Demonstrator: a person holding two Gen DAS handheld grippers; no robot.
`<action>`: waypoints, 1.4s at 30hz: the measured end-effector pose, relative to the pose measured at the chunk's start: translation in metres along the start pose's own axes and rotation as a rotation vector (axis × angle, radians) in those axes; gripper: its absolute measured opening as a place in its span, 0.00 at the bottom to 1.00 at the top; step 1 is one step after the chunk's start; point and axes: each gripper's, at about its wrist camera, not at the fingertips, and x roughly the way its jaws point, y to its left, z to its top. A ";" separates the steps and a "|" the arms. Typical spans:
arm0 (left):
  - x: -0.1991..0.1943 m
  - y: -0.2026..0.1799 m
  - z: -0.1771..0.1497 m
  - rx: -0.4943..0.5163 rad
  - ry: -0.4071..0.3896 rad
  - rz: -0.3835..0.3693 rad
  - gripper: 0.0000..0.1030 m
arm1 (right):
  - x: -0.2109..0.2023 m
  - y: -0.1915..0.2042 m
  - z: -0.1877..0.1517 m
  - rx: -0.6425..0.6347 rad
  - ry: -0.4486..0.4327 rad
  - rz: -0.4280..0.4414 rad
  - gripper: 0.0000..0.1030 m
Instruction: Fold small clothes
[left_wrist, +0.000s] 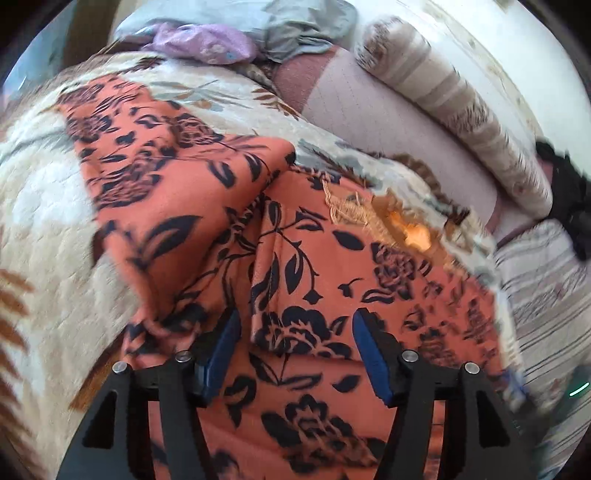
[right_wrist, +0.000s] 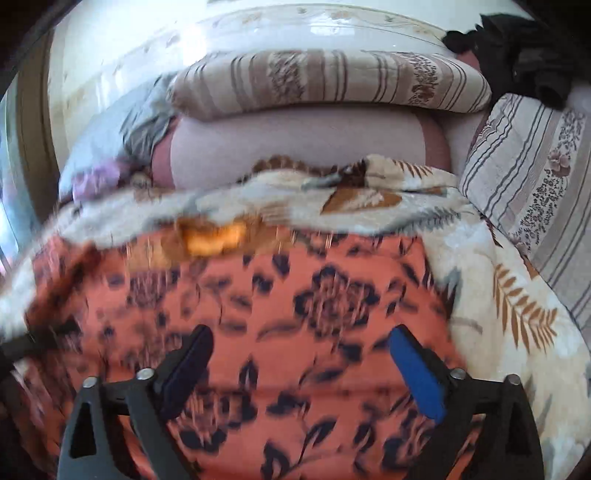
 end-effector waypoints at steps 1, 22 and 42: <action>-0.017 0.003 0.005 -0.017 -0.034 -0.044 0.63 | 0.011 -0.001 -0.010 -0.017 0.091 -0.011 0.98; 0.014 0.286 0.203 -0.698 -0.154 -0.093 0.78 | 0.025 -0.032 -0.013 0.118 0.103 0.130 1.00; -0.134 -0.074 0.192 0.369 -0.400 0.011 0.04 | 0.025 -0.033 -0.015 0.129 0.095 0.144 1.00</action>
